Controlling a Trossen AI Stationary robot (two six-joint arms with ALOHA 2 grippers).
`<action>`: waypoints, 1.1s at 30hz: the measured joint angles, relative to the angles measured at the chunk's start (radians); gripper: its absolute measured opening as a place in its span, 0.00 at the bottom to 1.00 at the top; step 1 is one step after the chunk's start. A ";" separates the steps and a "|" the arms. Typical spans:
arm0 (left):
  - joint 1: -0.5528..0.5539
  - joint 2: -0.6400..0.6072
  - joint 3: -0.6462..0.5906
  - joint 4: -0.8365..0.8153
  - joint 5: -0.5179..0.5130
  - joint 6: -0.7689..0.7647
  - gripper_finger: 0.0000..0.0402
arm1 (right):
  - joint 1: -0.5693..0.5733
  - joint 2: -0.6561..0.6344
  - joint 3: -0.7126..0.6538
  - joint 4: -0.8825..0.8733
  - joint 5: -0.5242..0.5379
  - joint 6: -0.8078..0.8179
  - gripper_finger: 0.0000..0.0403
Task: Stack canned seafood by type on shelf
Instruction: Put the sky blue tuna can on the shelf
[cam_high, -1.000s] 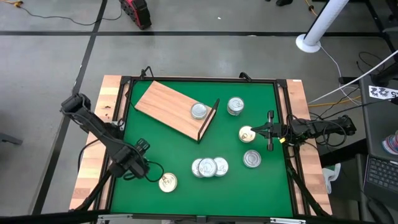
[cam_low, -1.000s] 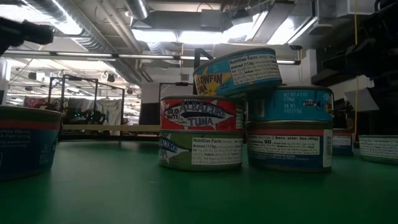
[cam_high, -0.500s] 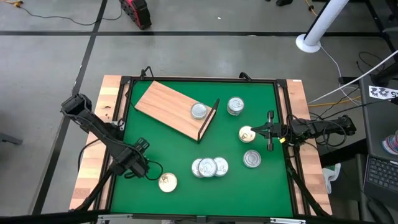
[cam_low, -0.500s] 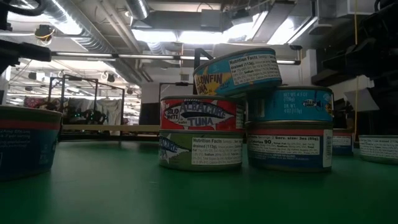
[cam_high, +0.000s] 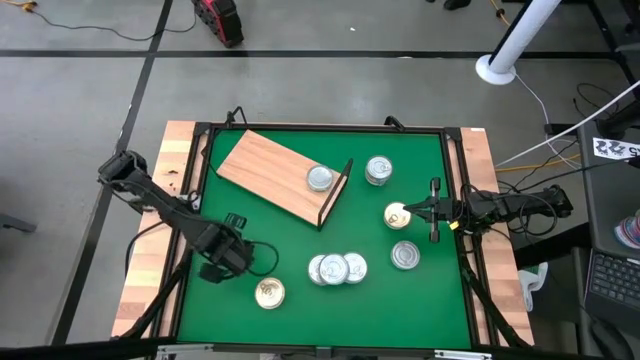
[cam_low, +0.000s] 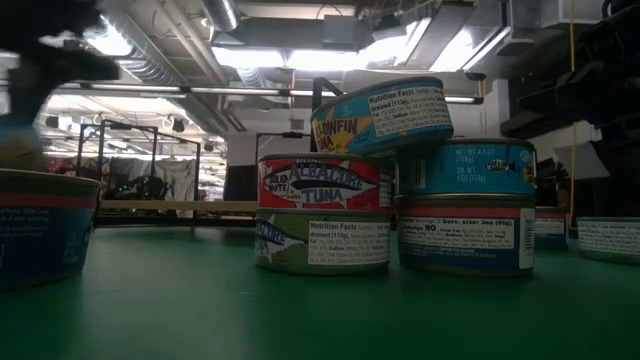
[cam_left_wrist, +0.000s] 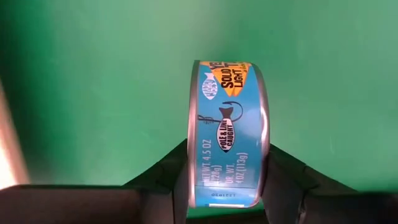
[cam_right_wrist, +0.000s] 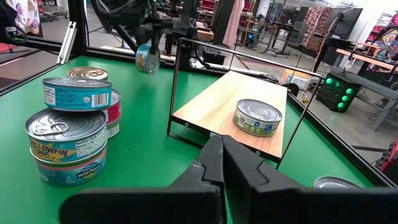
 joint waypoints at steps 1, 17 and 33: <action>0.018 0.000 0.016 0.000 -0.020 0.011 0.35 | 0.000 0.000 0.000 0.000 0.000 0.000 0.02; 0.428 -0.001 0.053 0.222 -0.572 0.434 0.35 | 0.000 0.000 0.000 0.000 0.000 0.000 0.02; 0.725 0.002 -0.236 0.928 -0.578 0.957 0.35 | 0.000 0.000 0.000 0.000 0.000 0.000 0.02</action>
